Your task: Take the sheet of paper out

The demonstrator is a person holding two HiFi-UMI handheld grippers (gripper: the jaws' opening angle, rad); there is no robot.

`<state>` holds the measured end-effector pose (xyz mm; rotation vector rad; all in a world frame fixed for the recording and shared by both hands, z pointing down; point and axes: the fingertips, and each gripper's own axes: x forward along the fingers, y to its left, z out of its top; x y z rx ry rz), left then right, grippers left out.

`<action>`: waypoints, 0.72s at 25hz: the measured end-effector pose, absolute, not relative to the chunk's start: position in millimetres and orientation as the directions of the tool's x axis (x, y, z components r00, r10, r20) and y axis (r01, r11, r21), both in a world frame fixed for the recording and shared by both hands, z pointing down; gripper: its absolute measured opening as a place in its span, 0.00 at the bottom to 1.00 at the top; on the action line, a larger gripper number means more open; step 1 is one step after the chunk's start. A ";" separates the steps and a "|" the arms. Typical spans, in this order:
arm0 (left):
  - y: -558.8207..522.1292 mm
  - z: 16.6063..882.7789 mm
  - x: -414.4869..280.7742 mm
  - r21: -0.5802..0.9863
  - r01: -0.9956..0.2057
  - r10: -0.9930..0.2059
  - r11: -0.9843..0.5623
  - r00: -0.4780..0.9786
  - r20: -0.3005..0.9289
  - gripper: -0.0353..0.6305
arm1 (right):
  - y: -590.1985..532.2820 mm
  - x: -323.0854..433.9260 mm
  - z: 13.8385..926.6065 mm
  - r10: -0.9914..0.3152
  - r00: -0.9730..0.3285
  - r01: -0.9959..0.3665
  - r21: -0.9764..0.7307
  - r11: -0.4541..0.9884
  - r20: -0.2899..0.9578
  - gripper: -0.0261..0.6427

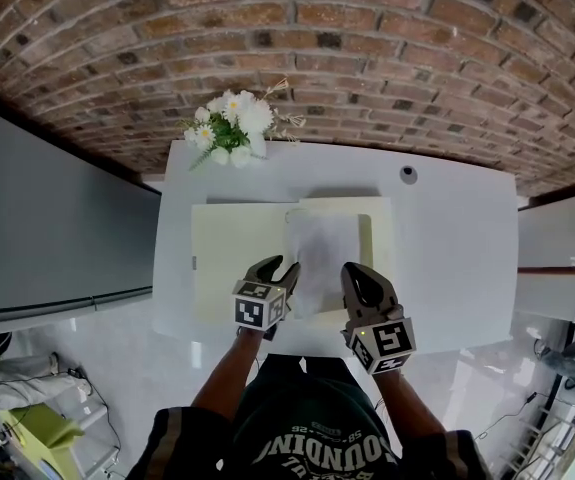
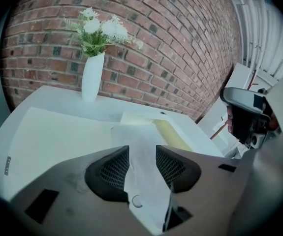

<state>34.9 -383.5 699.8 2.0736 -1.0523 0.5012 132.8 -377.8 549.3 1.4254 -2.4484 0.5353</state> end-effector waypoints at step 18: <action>-380.9 763.2 52.1 0.484 -0.823 -0.430 -0.298 0.568 0.702 0.28 | -377.4 136.6 570.8 -0.751 -0.486 -0.872 -0.199 0.446 0.447 0.14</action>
